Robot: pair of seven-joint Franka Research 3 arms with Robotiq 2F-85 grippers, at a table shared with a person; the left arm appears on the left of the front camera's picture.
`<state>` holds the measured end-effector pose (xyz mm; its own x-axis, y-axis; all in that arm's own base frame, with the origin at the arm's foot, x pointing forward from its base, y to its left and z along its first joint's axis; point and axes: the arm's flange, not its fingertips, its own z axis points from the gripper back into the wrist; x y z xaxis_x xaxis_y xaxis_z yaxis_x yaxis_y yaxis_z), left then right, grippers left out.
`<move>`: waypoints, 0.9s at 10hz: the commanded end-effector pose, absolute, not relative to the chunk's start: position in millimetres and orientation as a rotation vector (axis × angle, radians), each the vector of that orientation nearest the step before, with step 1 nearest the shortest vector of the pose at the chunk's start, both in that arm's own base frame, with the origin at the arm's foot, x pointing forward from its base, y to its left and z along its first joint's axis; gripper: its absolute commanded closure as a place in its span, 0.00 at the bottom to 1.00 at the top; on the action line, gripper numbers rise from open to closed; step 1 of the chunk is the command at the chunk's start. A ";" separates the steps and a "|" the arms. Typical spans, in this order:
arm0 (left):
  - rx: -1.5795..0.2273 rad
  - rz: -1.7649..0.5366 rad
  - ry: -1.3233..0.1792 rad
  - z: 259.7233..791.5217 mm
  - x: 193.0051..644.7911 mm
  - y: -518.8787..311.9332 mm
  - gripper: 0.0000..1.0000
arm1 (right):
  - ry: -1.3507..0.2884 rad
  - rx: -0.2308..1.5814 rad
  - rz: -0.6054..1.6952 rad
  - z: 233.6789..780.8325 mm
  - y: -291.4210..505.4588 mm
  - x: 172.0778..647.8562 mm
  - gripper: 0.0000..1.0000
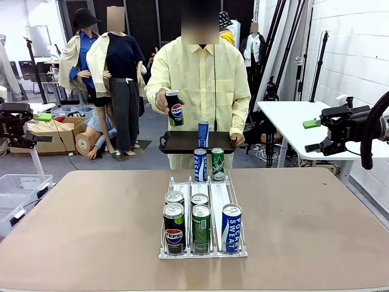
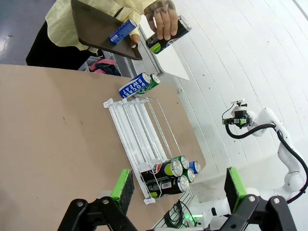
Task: Retrieve and hand over the desired beverage to the person.
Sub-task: Pick up another can of the same type that the person held from the Automatic Can Dispenser.
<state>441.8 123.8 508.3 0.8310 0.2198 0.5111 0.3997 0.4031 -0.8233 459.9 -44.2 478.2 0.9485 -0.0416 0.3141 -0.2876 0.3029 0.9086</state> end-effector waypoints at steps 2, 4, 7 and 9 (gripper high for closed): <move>-1.175 -0.123 -0.620 509.9 441.2 123.8 0.00 | -0.303 1.264 0.167 478.2 -43.7 458.7 0.00; -1.175 -0.123 -0.620 509.9 441.2 123.8 0.00 | -0.303 1.264 0.167 478.2 -43.7 458.7 0.00; -1.175 -0.123 -0.620 509.9 441.2 123.8 0.00 | -0.303 1.264 0.167 478.2 -43.7 458.7 0.00; -1.175 -0.123 -0.620 509.9 441.2 123.8 0.00 | -0.303 1.264 0.167 478.2 -43.7 458.7 0.00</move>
<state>441.8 123.8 508.3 0.8310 0.2198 0.5111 0.3997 0.4031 -0.8233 459.9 -44.2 478.2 0.9485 -0.0416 0.3141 -0.2876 0.3029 0.9086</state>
